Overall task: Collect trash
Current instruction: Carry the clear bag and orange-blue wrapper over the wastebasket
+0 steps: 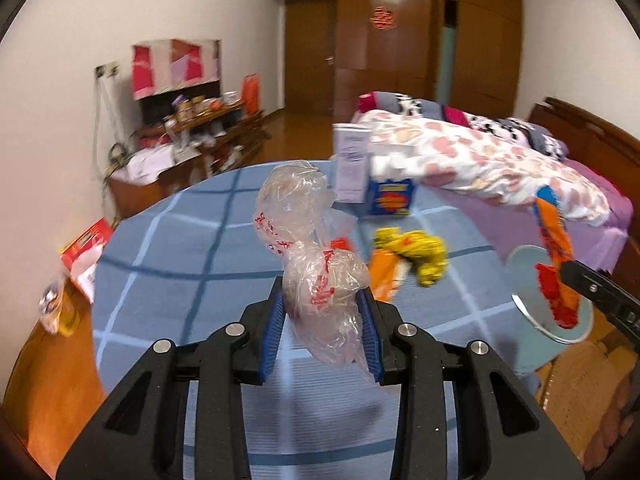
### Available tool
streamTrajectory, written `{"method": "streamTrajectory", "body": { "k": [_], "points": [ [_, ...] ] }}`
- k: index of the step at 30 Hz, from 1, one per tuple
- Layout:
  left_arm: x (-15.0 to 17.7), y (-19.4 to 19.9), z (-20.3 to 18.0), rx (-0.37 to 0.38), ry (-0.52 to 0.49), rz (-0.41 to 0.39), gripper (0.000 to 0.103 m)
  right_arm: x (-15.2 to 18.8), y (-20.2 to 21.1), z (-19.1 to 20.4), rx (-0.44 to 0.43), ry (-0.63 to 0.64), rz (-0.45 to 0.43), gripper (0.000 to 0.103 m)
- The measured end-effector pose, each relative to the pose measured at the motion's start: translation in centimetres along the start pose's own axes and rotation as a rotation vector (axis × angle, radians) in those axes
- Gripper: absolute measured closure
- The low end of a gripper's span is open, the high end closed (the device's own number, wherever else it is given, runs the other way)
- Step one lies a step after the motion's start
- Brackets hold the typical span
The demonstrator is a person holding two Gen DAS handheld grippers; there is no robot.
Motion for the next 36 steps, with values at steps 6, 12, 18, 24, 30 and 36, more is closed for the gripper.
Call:
{"method": "streamTrajectory", "body": {
  "k": [6, 12, 18, 24, 30, 36],
  "points": [
    [-0.6, -0.2, -5.4, 0.082, -0.061, -0.003, 0.069, -0.5, 1.6, -3.0, 0.061, -0.04, -0.023, 0.082],
    [-0.7, 0.1, -10.7, 0.151, -0.136, -0.006, 0.068, -0.7, 3.2, -6.3, 0.114, -0.081, -0.046, 0.082],
    [-0.8, 0.1, -15.1, 0.2, -0.195, -0.009, 0.068, -0.9, 4.4, -9.6, 0.162, -0.121, -0.065, 0.082],
    [-1.2, -0.2, -18.2, 0.227, -0.24, -0.014, 0.068, -1.0, 5.1, -12.0, 0.2, -0.159, -0.082, 0.082],
    [-1.0, -0.6, -20.8, 0.257, -0.263, 0.0, 0.068, -1.1, 5.3, -14.0, 0.232, -0.184, -0.092, 0.082],
    [-1.1, -1.3, -23.6, 0.262, -0.296, 0.001, 0.068, -0.6, 4.7, -16.3, 0.272, -0.22, -0.082, 0.082]
  ]
}}
Point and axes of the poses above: each gripper's, at about its wrist camera, not at the fingertips, and y roughly against the way its jaws point, z to its left, x to its underside, the point moved 10 cm from there along -y, roughly the way its jaws point, and after that the axes turned 3 degrees about z, right-handed, at the moved point
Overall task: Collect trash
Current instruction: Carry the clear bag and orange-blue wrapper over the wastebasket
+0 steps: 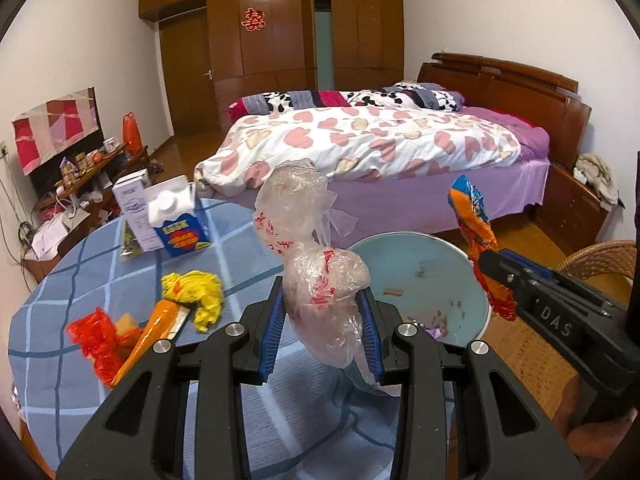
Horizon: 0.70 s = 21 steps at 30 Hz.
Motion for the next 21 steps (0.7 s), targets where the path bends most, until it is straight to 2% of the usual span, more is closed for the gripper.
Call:
{"method": "streamTrajectory", "body": {
  "k": [11, 21],
  "points": [
    [-0.5, -3.4, -3.2, 0.002, -0.042, 0.029, 0.068, 0.8, -2.4, -3.9, 0.066, -0.092, 0.038, 0.082],
    [-0.3, -6.4, -4.7, -0.006, -0.059, 0.07, 0.068, 1.3, -5.2, -5.7, 0.067, -0.178, 0.094, 0.082]
  ]
}}
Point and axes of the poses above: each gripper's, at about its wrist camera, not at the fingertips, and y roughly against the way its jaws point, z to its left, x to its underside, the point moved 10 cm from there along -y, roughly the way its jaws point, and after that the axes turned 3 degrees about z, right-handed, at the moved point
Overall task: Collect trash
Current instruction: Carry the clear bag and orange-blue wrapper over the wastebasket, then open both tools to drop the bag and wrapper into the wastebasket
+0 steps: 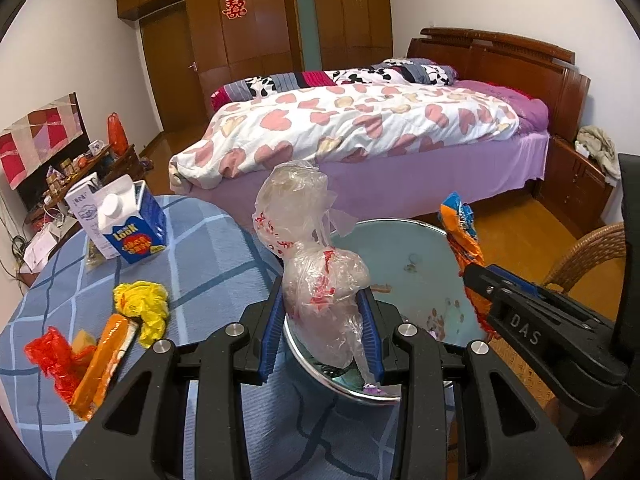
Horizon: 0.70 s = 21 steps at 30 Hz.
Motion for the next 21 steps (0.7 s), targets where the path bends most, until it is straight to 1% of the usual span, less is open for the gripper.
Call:
{"method": "streamTrajectory", "body": {
  "k": [5, 11, 16, 19, 21],
  "points": [
    [0.6, -1.5, -0.7, 0.007, -0.004, 0.033, 0.068, 0.3, -1.3, -0.9, -0.002, -0.032, 0.036, 0.082],
    [1.1, -2.9, -1.0, 0.01, 0.003, 0.065, 0.067, 0.6, -2.0, -1.3, -0.018, -0.056, 0.06, 0.081],
    [1.4, -3.1, -0.9, 0.008, 0.009, 0.073, 0.063, 0.6, -2.1, -1.4, -0.038, -0.076, 0.061, 0.074],
    [1.3, -2.8, -0.7, 0.004, 0.02, 0.068, 0.058, 0.3, -1.6, -1.5, -0.042, -0.085, 0.045, 0.073],
    [1.2, -2.5, -0.3, -0.005, 0.028, 0.061, 0.05, 0.1, -1.3, -1.6, -0.034, -0.087, 0.034, 0.073]
  ]
}}
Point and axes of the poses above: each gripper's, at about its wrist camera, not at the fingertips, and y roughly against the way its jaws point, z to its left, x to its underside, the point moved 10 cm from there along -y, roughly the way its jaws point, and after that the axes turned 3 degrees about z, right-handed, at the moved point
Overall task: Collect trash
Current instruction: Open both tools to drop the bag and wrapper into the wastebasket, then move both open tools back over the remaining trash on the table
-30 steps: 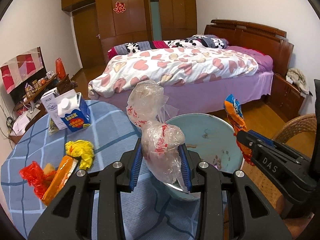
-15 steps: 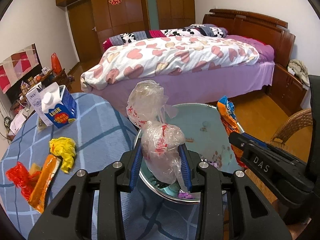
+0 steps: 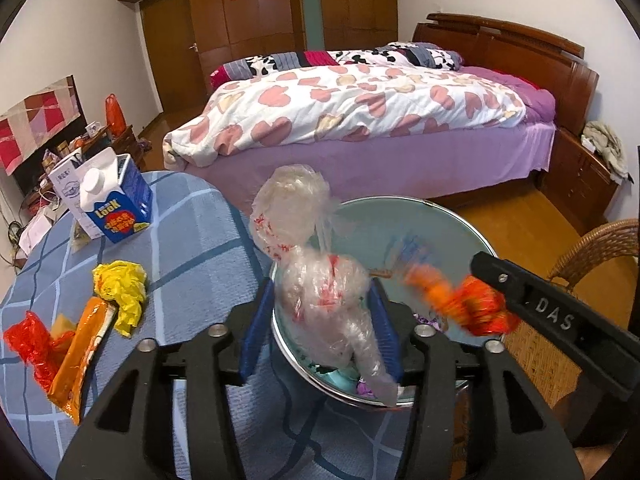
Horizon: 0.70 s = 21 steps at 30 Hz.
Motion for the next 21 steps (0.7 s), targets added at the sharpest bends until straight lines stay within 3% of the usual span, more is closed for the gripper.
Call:
{"method": "streamTrajectory", "body": {
  "k": [6, 8, 9, 10, 13, 15, 21],
  "points": [
    [0.1, 1.3, 1.3, -0.027, 0.029, -0.021, 0.036, -0.5, 1.3, -0.2, 0.019, -0.003, -0.045, 0.065],
    [0.2, 2.2, 2.0, -0.047, 0.032, -0.041, 0.029, -0.5, 2.0, 0.1, 0.029, 0.013, -0.068, 0.057],
    [0.2, 2.6, 2.4, -0.058, 0.036, -0.048, 0.023, -0.5, 2.3, 0.3, 0.033, 0.02, -0.078, 0.048],
    [0.3, 3.0, 2.7, -0.066, 0.039, -0.056, 0.021, -0.4, 2.7, 0.6, 0.035, 0.03, -0.097, 0.037],
    [0.6, 4.7, 4.3, -0.099, 0.053, -0.09, 0.02, -0.3, 3.9, 1.6, 0.078, 0.084, -0.168, 0.02],
    [0.8, 5.5, 5.3, -0.119, 0.062, -0.103, 0.017, -0.1, 4.4, 2.3, 0.108, 0.123, -0.193, 0.013],
    [1.8, 7.6, 8.8, -0.157, 0.124, -0.115, 0.011, 1.1, 4.6, 3.8, 0.102, 0.165, -0.174, 0.013]
  ]
}}
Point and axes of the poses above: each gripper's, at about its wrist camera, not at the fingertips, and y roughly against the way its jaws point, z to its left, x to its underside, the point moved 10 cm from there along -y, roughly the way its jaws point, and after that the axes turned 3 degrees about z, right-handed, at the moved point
